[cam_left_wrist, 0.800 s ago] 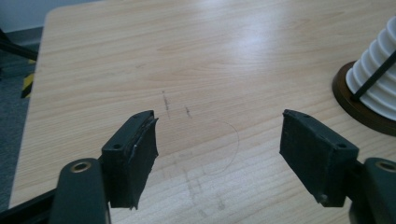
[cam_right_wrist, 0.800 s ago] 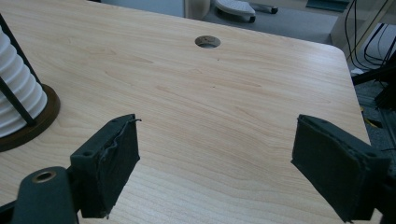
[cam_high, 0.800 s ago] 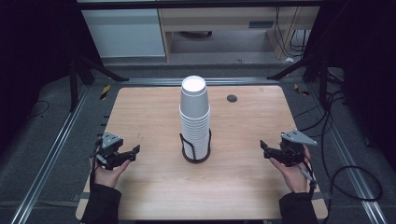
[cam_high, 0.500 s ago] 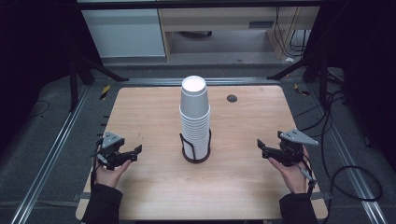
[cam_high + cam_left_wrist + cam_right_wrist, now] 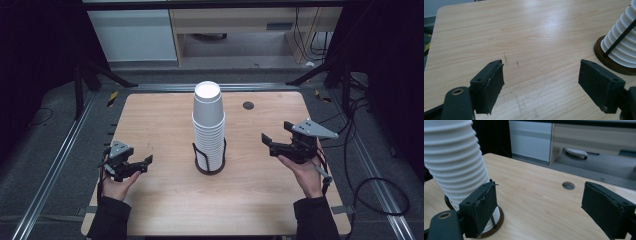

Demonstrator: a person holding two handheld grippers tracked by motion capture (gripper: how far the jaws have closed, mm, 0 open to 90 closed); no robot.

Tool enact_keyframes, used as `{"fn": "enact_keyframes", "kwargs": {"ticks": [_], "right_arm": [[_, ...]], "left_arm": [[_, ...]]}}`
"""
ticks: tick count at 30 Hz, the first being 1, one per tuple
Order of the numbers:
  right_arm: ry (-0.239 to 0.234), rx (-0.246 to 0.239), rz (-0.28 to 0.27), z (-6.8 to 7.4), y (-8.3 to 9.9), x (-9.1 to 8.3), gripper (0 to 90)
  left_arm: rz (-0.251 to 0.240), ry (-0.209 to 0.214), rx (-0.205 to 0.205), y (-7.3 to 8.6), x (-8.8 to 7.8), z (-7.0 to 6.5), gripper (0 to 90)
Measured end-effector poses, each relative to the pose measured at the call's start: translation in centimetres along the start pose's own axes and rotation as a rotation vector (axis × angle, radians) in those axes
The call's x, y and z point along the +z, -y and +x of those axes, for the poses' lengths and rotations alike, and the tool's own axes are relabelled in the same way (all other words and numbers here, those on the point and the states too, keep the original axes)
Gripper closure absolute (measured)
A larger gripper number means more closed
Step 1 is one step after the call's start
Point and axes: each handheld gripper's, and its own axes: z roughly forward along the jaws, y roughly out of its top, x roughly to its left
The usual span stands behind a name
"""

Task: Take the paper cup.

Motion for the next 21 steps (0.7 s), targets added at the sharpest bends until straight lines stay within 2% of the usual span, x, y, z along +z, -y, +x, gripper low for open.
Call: {"fn": "enact_keyframes", "kwargs": {"ticks": [3,4,6,8,10,11,21], "right_arm": [[-0.005,-0.008,-0.012,0.4,-0.8,0.1,12.6],[-0.020,-0.021,-0.023,1.0,-1.8,0.3,12.6],[-0.028,-0.023,-0.028,1.3,-2.2,0.3,12.5],[-0.071,-0.032,-0.054,2.4,-3.6,0.4,12.2],[-0.082,-0.031,-0.062,2.7,-4.0,0.5,12.1],[-0.118,-0.034,-0.084,3.5,-4.9,0.5,11.8],[-0.211,-0.050,-0.116,6.5,-7.7,2.0,9.9]], "left_arm": [[-0.002,0.001,0.002,0.0,0.0,0.0,19.3],[-0.002,0.000,0.003,0.0,0.0,-0.1,19.4],[-0.001,0.004,0.002,0.0,0.0,-0.1,19.4],[-0.006,0.005,0.001,0.0,0.1,-0.1,19.4],[-0.007,0.007,0.001,0.0,0.0,-0.2,19.4],[-0.008,0.010,0.004,0.0,0.0,-0.2,19.4],[-0.007,0.014,0.006,-0.1,0.1,-0.3,19.2]]}}
